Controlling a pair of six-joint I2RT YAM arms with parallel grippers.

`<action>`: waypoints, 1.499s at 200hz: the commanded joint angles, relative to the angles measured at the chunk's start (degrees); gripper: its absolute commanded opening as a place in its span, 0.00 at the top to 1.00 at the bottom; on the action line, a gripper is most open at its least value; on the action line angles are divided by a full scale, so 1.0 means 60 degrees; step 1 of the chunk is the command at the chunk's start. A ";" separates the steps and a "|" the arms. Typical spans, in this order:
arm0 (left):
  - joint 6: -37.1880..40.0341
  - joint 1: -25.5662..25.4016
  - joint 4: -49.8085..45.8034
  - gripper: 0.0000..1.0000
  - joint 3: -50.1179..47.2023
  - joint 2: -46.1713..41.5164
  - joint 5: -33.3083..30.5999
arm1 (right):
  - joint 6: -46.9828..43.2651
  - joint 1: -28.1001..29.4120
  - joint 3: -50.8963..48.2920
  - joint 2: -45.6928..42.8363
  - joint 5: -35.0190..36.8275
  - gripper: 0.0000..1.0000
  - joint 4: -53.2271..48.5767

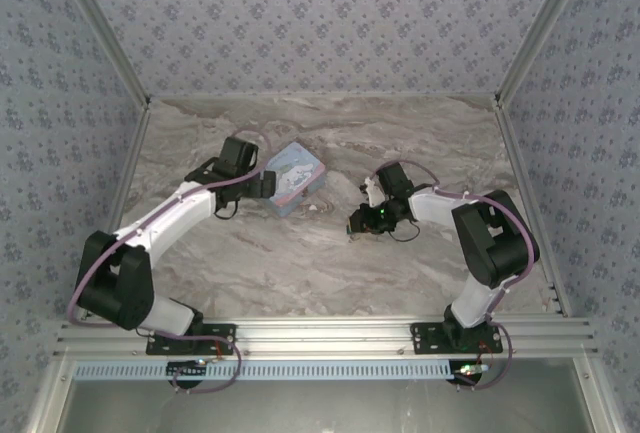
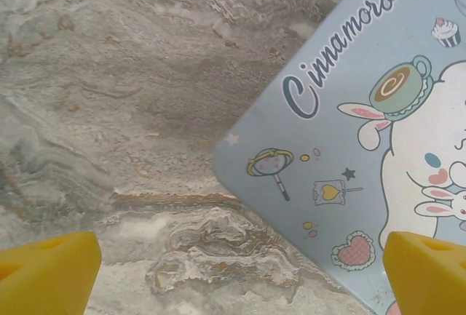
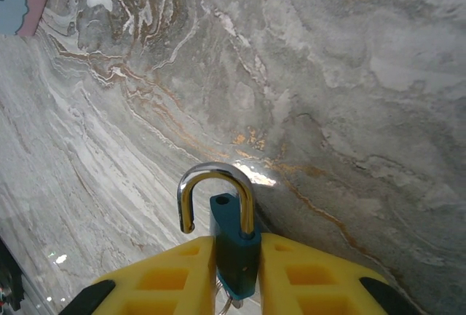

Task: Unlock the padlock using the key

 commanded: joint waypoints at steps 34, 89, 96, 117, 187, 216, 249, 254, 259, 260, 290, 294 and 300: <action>0.0055 0.0513 -0.0469 0.00 -0.0277 -0.0845 -0.0210 | -0.0147 -0.0003 0.0106 -0.0031 0.0274 0.72 -0.0474; 0.0009 0.0927 -0.0513 0.01 -0.0438 -0.1432 -0.0128 | -0.0193 -0.0137 -0.0011 -0.0466 0.0411 0.69 -0.0631; -0.0019 0.0973 -0.0459 0.00 -0.0469 -0.1548 -0.0076 | -0.0200 -0.0168 -0.0033 -0.0577 0.0435 0.69 -0.0651; -0.0092 0.1094 -0.0148 0.01 -0.0665 -0.1991 0.0052 | -0.0195 -0.0297 -0.0113 -0.1060 0.0503 0.65 -0.0714; -0.0072 0.1518 0.0635 0.01 -0.0981 -0.3816 -0.0442 | -0.0675 -0.1304 0.0311 -0.2984 0.1077 0.59 -0.1628; 0.0071 0.1653 0.1170 0.00 -0.1369 -0.4621 -0.0925 | -0.0877 -0.1975 0.0396 -0.3954 0.1435 0.55 -0.1689; 0.0337 0.1668 0.2212 0.00 -0.2365 -0.5832 -0.1137 | -0.0858 -0.2836 -0.0224 -0.5023 0.1554 0.47 -0.1084; 0.0371 0.1666 0.2369 0.01 -0.2558 -0.6009 -0.1133 | -0.0820 -0.2960 -0.0390 -0.5186 0.1535 0.46 -0.0962; 0.0410 0.1668 0.2520 0.01 -0.2735 -0.6194 -0.1137 | -0.0776 -0.3135 -0.0558 -0.5366 0.1526 0.44 -0.0829; 0.0415 0.1668 0.2541 0.01 -0.2775 -0.6237 -0.1135 | -0.0770 -0.3162 -0.0577 -0.5387 0.1530 0.43 -0.0798; 0.0518 0.1668 0.3194 0.00 -0.3734 -0.6940 -0.1461 | -0.0672 -0.4019 -0.1531 -0.6496 0.1961 0.37 -0.0205; 0.0535 0.1668 0.3227 0.01 -0.3828 -0.6978 -0.1514 | -0.0698 -0.4129 -0.1663 -0.6627 0.2075 0.37 -0.0172; 0.0566 0.1668 0.3254 0.01 -0.3937 -0.6998 -0.1566 | -0.0718 -0.4318 -0.1864 -0.6828 0.2233 0.36 -0.0117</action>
